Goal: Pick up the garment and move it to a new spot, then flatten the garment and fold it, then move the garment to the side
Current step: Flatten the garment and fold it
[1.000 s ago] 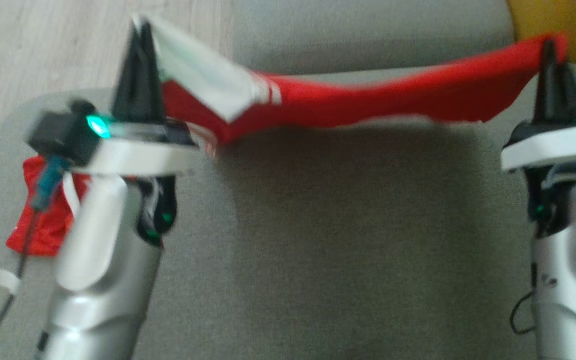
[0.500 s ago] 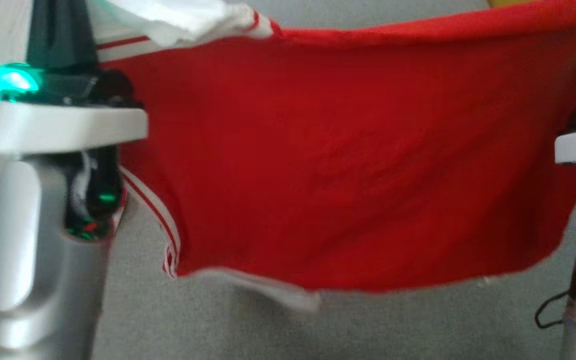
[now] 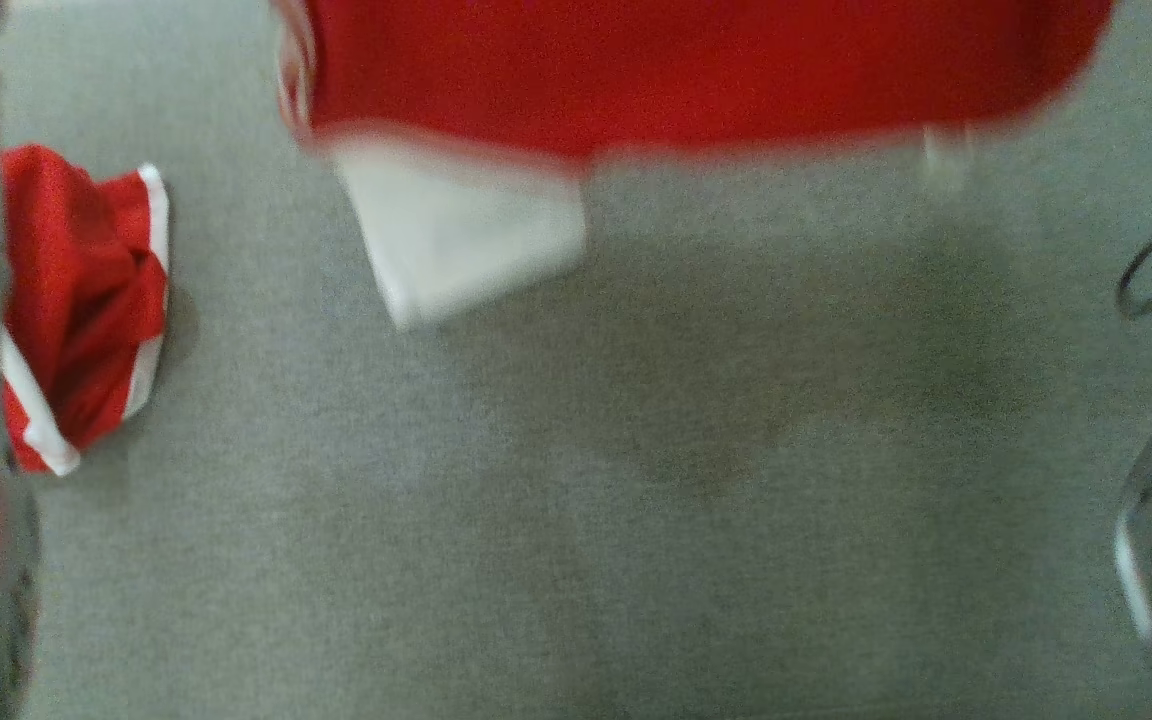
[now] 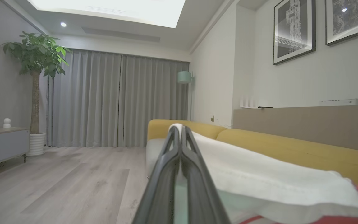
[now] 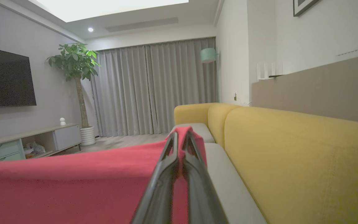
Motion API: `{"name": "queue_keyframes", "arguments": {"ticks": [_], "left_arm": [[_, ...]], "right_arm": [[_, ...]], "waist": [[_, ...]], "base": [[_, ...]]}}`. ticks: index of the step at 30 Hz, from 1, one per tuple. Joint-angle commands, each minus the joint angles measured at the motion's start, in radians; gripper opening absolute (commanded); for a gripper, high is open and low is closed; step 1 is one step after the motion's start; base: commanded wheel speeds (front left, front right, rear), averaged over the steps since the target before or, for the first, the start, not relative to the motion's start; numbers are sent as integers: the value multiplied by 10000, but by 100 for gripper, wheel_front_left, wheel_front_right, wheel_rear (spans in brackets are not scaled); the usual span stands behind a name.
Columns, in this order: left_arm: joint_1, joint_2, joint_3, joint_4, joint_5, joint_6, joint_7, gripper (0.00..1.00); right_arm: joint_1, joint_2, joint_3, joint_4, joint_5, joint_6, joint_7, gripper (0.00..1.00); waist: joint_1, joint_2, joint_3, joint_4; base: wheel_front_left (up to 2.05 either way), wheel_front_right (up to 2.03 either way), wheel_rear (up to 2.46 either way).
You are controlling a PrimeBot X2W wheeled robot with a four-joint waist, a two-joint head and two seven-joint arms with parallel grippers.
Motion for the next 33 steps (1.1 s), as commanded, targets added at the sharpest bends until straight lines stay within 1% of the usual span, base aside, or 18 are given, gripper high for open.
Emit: {"name": "queue_keyframes", "arguments": {"ticks": [1, 4, 7, 9, 12, 17, 21, 24, 26, 29, 31, 32, 33], "left_arm": [[-823, 546, 216, 30, 174, -51, -219, 0], [-2167, 450, 183, 1243, 324, -144, -921, 0], [-2966, 329, 17, 2194, 497, -260, -1686, 0], [-3176, 223, -182, 2701, 575, -365, -2102, 0], [-3047, 73, -545, 3354, 600, -510, -2539, 0], [-1911, -156, -1202, 4145, 536, -623, -2963, 0], [-611, -333, -1806, 4340, 351, -650, -3131, 0], [466, -305, -2492, 4256, 158, -653, -3167, 0], [1163, -146, -2969, 4210, 72, -654, -3100, 0], [2082, 227, -3621, 4221, 73, -655, -2720, 0], [2579, 475, -3903, 4154, 33, -656, -2435, 0], [3066, 685, -4175, 3957, -83, -656, -2117, 0], [3307, 796, -4335, 3799, -125, -656, -1971, 0]], "right_arm": [[-761, -53, 180, 120, -102, -7, -322, 0], [-2115, -280, 72, 1721, -208, -7, -1304, 0], [-2900, -447, 180, 3047, -307, -7, -2145, 0], [-3131, -539, 266, 3790, -338, -7, -2466, 0], [-3070, -629, 369, 4720, -304, -7, -2807, 0], [-2203, -975, 881, 6011, -309, -7, -2991, 0], [-1286, -1396, 1506, 6916, -143, -7, -2640, 0], [-527, -1750, 2194, 7410, 85, -7, -2229, 0], [-43, -1999, 2763, 7583, 323, -7, -1991, 0], [655, -2363, 3558, 7647, 899, -7, -1665, 0], [1077, -2588, 4057, 7534, 1346, -7, -1434, 0], [1521, -2851, 4588, 7346, 1730, -7, -1222, 0], [1755, -2992, 4836, 7241, 1927, -7, -1129, 0]], "waist": [[-5, 0, 811, 166], [-5, 0, 1124, 365], [-5, 0, 1296, 523], [-5, 0, 1403, 607], [-5, 0, 1466, 708], [-5, 0, 1368, 924], [-5, 0, 1069, 1103], [-5, 0, 693, 1188], [-5, 0, 406, 1218], [-5, 0, -96, 1263], [-5, 0, -390, 1281], [-5, 0, -717, 1303], [-5, 0, -894, 1323]], "base": [[0, 0, 0], [0, 0, 0], [0, 0, 0], [0, 0, 0], [0, 0, 0], [0, 0, 0], [0, 0, 0], [0, 0, 0], [0, 0, 0], [0, 0, 0], [0, 0, 0], [0, 0, 0], [0, 0, 0]]}}
